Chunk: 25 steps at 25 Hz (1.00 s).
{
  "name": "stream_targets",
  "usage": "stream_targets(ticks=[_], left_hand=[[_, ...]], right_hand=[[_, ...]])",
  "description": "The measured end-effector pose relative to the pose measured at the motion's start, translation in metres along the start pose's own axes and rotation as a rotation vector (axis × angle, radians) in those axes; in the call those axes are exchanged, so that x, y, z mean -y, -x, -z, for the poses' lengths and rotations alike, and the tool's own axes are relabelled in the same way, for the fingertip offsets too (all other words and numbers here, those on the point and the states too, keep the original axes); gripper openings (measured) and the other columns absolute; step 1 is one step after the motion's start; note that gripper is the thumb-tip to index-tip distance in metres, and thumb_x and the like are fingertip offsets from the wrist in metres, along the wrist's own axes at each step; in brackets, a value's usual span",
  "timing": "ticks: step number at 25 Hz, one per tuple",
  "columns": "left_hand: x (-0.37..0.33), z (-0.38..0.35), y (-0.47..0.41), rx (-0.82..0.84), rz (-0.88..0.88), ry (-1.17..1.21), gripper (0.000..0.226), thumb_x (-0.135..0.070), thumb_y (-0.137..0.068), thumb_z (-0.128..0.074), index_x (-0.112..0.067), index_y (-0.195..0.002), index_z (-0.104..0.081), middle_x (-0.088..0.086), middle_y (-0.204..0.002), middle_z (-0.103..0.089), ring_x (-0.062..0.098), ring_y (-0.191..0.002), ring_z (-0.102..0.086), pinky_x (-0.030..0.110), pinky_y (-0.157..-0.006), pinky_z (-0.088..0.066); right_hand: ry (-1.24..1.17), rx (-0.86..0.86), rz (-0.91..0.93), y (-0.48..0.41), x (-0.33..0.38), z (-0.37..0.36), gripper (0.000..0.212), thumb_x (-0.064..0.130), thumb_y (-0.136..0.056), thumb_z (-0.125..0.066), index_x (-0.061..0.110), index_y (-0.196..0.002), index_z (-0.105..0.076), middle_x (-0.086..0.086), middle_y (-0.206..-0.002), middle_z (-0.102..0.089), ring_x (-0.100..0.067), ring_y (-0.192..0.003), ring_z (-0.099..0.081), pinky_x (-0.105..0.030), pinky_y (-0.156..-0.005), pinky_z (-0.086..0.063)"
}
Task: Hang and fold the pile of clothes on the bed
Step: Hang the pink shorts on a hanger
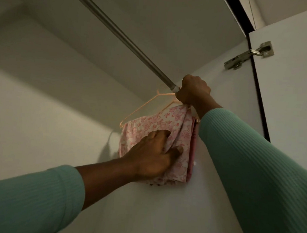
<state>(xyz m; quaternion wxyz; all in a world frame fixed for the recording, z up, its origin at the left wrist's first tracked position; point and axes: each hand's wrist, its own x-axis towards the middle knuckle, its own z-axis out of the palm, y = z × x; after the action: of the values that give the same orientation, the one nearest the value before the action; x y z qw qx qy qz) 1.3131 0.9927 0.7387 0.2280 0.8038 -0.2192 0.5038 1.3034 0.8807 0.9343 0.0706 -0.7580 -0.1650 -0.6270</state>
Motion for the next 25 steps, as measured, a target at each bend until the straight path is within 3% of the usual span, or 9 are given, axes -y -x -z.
stream_targets(ticks=[6,11,15,19,22,25], left_hand=[[0.013,0.002,-0.024,0.022,0.009,-0.007,0.081,-0.063,-0.097,-0.056,-0.024,-0.162,-0.025,-0.001,-0.166,-0.034,0.023,-0.148,-0.039,0.041,-0.119,-0.037],[0.013,-0.008,0.013,0.139,-0.035,-0.073,0.092,-0.065,-0.093,-0.061,-0.028,-0.164,-0.014,-0.002,-0.169,-0.023,0.023,-0.154,-0.028,0.046,-0.124,-0.031],[0.012,-0.003,0.039,0.112,-0.049,0.001,0.091,-0.071,-0.093,-0.057,-0.030,-0.162,-0.015,-0.004,-0.167,-0.028,0.021,-0.150,-0.032,0.051,-0.119,-0.035],[0.012,0.021,0.066,0.016,-0.032,0.198,0.079,-0.072,-0.091,-0.052,-0.035,-0.155,-0.026,-0.007,-0.161,-0.037,0.019,-0.146,-0.039,0.051,-0.117,-0.038],[0.005,0.045,0.093,-0.080,-0.062,0.284,0.075,-0.071,-0.088,-0.047,-0.035,-0.153,-0.033,-0.010,-0.158,-0.041,0.016,-0.142,-0.043,0.050,-0.114,-0.043],[-0.008,0.050,0.135,-0.126,-0.175,0.393,0.068,-0.061,-0.092,-0.055,-0.033,-0.152,-0.038,-0.012,-0.156,-0.041,0.010,-0.142,-0.042,0.047,-0.115,-0.044]], right_hand=[[-0.055,-0.133,-0.065,0.004,-0.001,-0.001,0.034,0.031,-0.093,-0.073,0.012,-0.118,-0.062,-0.012,-0.117,-0.064,-0.036,-0.111,-0.063,-0.047,-0.091,-0.055],[-0.071,-0.177,-0.075,0.029,-0.008,0.000,0.020,0.027,-0.095,-0.072,0.012,-0.106,-0.064,-0.011,-0.104,-0.065,-0.033,-0.095,-0.064,-0.045,-0.082,-0.056],[-0.038,-0.165,-0.087,0.052,0.004,0.015,0.020,0.019,-0.098,-0.065,0.008,-0.114,-0.067,-0.014,-0.107,-0.066,-0.031,-0.090,-0.061,-0.044,-0.077,-0.055],[0.133,-0.250,-0.009,0.094,0.024,0.038,0.044,0.036,-0.102,-0.059,0.015,-0.138,-0.047,-0.010,-0.123,-0.060,-0.024,-0.088,-0.052,-0.038,-0.071,-0.040],[0.192,-0.330,0.105,0.144,0.031,0.058,0.054,0.040,-0.100,-0.059,0.018,-0.145,-0.041,-0.010,-0.131,-0.052,-0.023,-0.098,-0.053,-0.035,-0.067,-0.038],[0.204,-0.314,0.182,0.212,0.033,0.083,0.055,0.040,-0.097,-0.060,0.015,-0.143,-0.045,-0.011,-0.129,-0.052,-0.023,-0.104,-0.055,-0.029,-0.060,-0.038]])
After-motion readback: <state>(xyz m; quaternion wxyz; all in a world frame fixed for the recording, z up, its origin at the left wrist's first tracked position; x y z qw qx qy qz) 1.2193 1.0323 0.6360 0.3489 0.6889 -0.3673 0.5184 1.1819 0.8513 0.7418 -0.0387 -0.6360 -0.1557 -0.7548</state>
